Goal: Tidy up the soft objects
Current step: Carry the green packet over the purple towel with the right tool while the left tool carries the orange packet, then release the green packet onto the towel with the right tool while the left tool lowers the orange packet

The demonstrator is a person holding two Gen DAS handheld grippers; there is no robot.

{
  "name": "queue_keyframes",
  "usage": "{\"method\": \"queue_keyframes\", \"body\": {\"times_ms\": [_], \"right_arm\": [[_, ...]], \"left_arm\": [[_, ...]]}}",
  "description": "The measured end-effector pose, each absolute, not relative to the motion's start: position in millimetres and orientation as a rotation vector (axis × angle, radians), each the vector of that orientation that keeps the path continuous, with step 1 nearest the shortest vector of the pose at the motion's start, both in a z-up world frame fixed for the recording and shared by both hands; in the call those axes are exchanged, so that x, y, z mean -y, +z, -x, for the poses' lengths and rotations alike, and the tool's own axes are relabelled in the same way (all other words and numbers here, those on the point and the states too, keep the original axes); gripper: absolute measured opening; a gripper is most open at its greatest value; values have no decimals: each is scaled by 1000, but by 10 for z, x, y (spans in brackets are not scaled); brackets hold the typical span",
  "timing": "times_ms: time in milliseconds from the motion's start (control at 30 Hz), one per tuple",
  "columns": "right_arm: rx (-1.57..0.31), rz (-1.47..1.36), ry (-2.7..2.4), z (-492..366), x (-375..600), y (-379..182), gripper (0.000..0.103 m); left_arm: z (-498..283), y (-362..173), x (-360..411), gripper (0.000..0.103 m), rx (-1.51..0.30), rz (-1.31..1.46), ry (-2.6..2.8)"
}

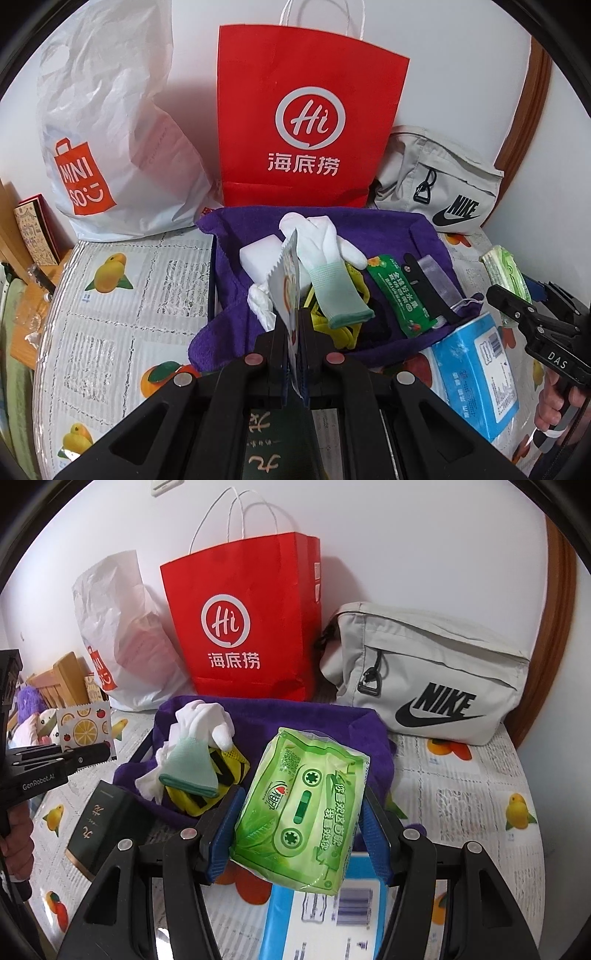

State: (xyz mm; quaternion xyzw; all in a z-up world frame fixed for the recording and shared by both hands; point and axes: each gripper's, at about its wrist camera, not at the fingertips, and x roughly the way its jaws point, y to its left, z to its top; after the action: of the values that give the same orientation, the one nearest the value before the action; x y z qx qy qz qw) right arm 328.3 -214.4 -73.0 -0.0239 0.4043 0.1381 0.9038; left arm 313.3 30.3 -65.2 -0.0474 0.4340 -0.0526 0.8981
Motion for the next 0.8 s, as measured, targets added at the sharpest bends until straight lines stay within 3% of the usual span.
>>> {"method": "queue_keyframes", "body": {"times_ms": [800], "right_arm": [[-1019, 97, 348, -3993, 1798, -1411, 61]], "left_arm": [[-3552, -937, -444, 5, -945, 91, -106]]}}
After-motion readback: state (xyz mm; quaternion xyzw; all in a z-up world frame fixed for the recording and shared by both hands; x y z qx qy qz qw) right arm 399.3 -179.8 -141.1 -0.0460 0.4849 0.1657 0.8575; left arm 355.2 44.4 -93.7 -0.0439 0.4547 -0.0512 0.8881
